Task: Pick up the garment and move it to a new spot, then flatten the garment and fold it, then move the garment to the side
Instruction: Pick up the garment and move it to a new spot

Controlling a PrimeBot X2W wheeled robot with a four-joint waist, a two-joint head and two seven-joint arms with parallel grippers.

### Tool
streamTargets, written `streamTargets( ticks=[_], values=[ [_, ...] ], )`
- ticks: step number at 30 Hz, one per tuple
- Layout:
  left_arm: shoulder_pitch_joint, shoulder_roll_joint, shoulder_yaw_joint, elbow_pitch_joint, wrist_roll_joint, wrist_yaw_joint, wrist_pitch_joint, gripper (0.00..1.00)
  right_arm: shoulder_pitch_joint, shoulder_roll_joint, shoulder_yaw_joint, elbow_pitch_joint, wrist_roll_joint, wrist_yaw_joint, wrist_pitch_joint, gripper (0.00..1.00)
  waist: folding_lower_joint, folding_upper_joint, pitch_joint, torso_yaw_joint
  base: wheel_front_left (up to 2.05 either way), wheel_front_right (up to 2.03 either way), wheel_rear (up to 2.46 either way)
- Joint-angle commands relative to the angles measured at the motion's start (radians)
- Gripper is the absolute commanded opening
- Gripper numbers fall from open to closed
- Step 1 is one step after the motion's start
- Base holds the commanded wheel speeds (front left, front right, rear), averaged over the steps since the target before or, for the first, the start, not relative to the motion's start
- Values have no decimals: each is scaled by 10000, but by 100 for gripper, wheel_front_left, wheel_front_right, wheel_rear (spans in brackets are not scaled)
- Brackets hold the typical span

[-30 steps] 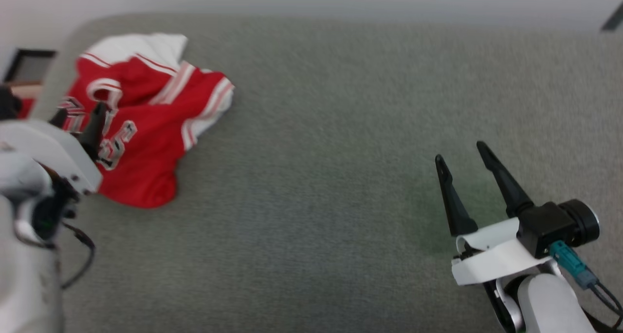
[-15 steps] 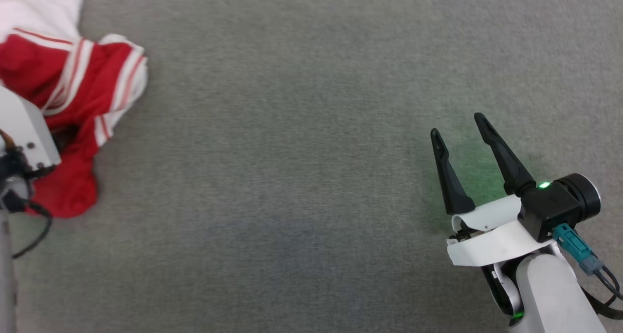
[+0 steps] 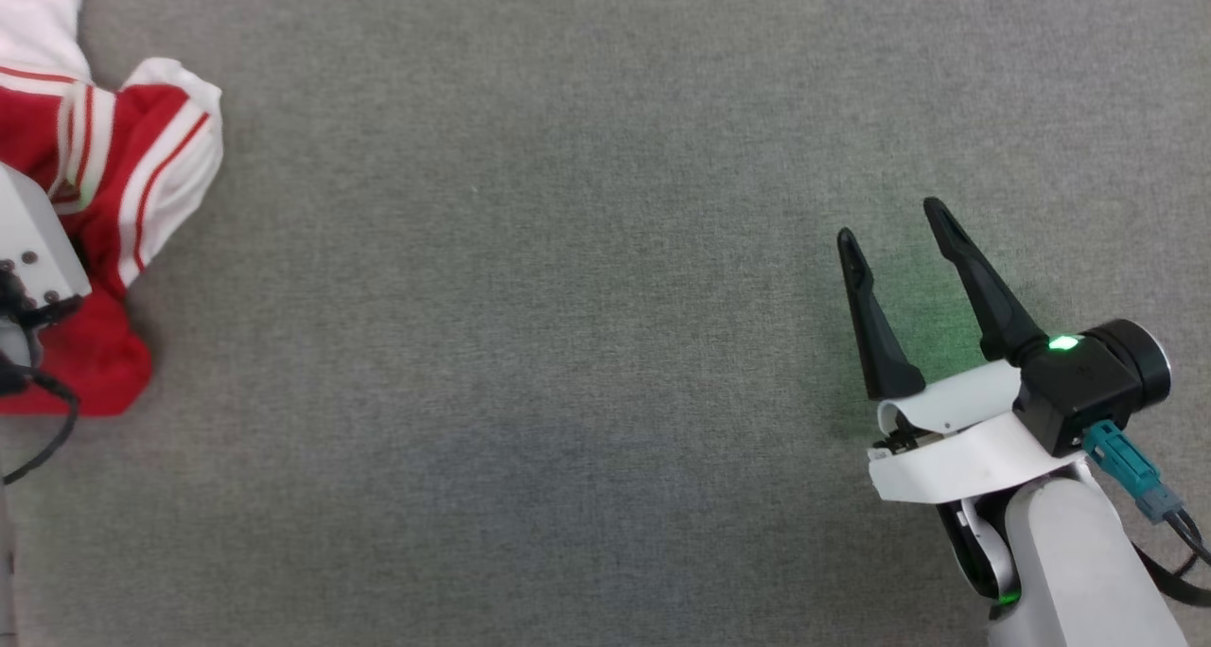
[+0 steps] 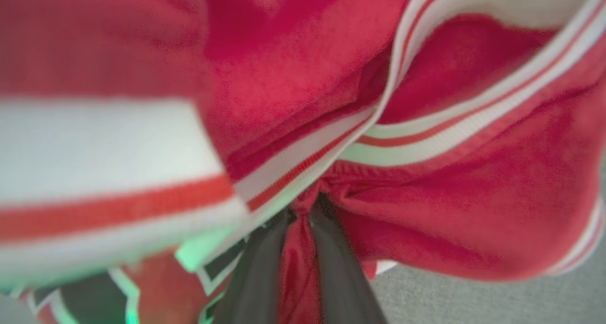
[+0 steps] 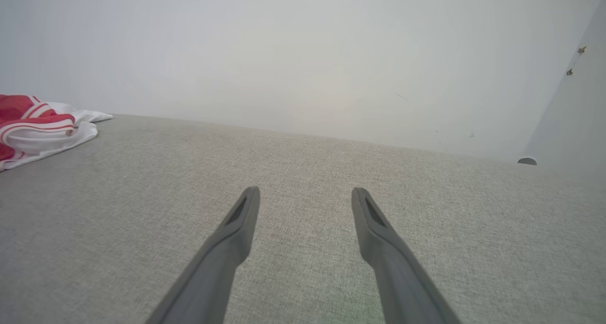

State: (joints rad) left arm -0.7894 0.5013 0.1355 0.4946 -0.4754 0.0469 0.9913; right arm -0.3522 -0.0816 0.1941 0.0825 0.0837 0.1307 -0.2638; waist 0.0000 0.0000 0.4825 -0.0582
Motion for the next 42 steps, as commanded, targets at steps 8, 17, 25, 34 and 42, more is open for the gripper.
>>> streamTargets(
  ticks=[8, 17, 25, 34, 42],
  values=[
    [-277, 189, -213, -624, 254, -352, -778, 0, 469, 5, -292, 230, 104, 1, -11, 100, 0, 0, -910, 565, 0, 0, 0],
    [-915, 382, -550, -1122, 509, -993, -2329, 0, 1016, 54, -346, 467, 152, 1, -13, 100, 0, 0, -2147, 1024, 0, 0, 0],
    [-1432, 74, -1130, -1558, 651, -1351, -3413, 0, 1500, 104, -435, 648, 166, 1, -13, 100, 0, 0, -3267, 1258, 0, 0, 0],
    [-1881, -356, -1772, -2321, 202, -1606, -3377, 0, 1959, 176, -736, 609, 26, 1, -13, 100, 0, 0, -4066, 1133, 0, 0, 0],
    [-1808, -740, -2341, -3375, -530, -1704, -2690, 0, 2246, 210, -1608, 462, -196, 1, -13, 100, 0, 0, -4209, 494, 0, 0, 0]
  ],
)
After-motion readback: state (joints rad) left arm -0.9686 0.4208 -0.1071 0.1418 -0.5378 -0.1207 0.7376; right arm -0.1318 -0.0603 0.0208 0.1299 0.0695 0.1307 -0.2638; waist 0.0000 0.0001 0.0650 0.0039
